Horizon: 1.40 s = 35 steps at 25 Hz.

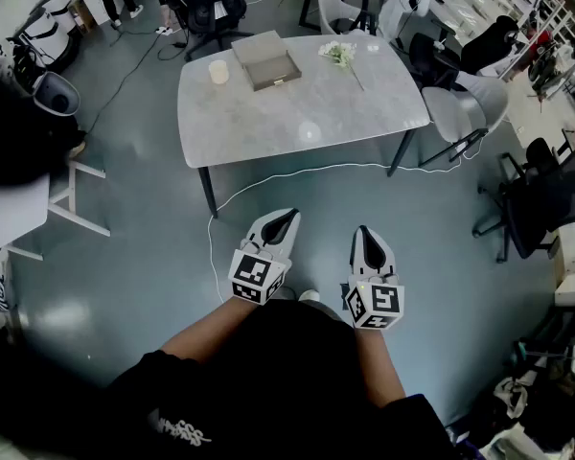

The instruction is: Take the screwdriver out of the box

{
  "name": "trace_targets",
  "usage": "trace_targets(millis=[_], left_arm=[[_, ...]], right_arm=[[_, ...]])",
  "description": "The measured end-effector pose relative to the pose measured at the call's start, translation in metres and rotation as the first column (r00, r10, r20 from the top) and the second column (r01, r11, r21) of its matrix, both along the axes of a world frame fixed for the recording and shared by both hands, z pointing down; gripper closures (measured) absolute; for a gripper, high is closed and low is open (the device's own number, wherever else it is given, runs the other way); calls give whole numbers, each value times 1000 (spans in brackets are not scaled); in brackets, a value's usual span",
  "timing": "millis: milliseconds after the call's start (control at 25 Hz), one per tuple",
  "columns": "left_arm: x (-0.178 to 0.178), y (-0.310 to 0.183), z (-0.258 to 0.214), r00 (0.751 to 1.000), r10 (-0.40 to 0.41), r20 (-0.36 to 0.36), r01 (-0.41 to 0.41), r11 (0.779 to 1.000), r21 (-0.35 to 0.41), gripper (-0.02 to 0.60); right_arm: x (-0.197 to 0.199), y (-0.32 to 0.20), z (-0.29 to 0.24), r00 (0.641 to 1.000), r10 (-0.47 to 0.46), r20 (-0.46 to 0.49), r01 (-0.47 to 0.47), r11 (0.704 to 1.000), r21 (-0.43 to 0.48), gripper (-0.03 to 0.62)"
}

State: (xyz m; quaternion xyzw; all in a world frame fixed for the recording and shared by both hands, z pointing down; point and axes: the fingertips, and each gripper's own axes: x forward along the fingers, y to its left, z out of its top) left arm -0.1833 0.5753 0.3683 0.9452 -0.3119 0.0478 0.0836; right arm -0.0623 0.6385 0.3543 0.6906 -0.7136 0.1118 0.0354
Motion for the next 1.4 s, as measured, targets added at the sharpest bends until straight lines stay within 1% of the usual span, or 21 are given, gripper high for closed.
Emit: trace_targets(millis=[160, 240, 320, 440, 640, 760, 880, 960, 1040, 1120, 1280, 1400], left_arm=[[28, 2, 2, 1000, -8, 10, 8, 1000, 17, 565], [42, 2, 6, 1000, -14, 20, 14, 1000, 26, 565], [53, 6, 9, 999, -28, 23, 27, 999, 23, 565], [74, 8, 8, 999, -43, 11, 43, 999, 11, 565], [111, 0, 9, 1000, -1, 23, 1, 1000, 15, 565], [125, -21, 10, 1000, 12, 25, -12, 1000, 15, 566], [137, -52, 17, 1000, 13, 23, -14, 1000, 14, 566], [144, -77, 24, 1000, 13, 25, -14, 1000, 8, 565], [151, -103, 31, 1000, 15, 28, -15, 1000, -8, 566], [157, -128, 36, 999, 17, 33, -17, 1000, -21, 565], [168, -184, 40, 999, 27, 40, -25, 999, -42, 565], [174, -221, 53, 998, 40, 48, -36, 996, -87, 565]], right_arm=[[33, 5, 3, 1000, 3, 3, -3, 1000, 10, 583], [51, 8, 8, 1000, -6, 31, 5, 1000, 24, 583], [67, 14, 12, 998, -1, 64, -1, 999, 40, 583], [87, 19, 21, 997, 7, 75, -10, 999, 38, 582], [114, 19, 35, 993, 41, 114, -42, 999, 9, 582], [131, 7, 35, 993, 66, 94, -66, 998, -1, 582], [150, -16, 33, 994, 95, 48, -96, 995, 16, 582], [157, -39, 32, 996, 79, 34, -80, 996, 27, 582], [163, -66, 32, 998, 59, 28, -59, 998, 22, 582], [170, -94, 31, 998, 57, 15, -57, 998, 12, 582], [192, -157, 22, 996, 90, -5, -90, 996, 15, 582], [202, -195, 27, 993, 116, 2, -116, 993, -7, 582]])
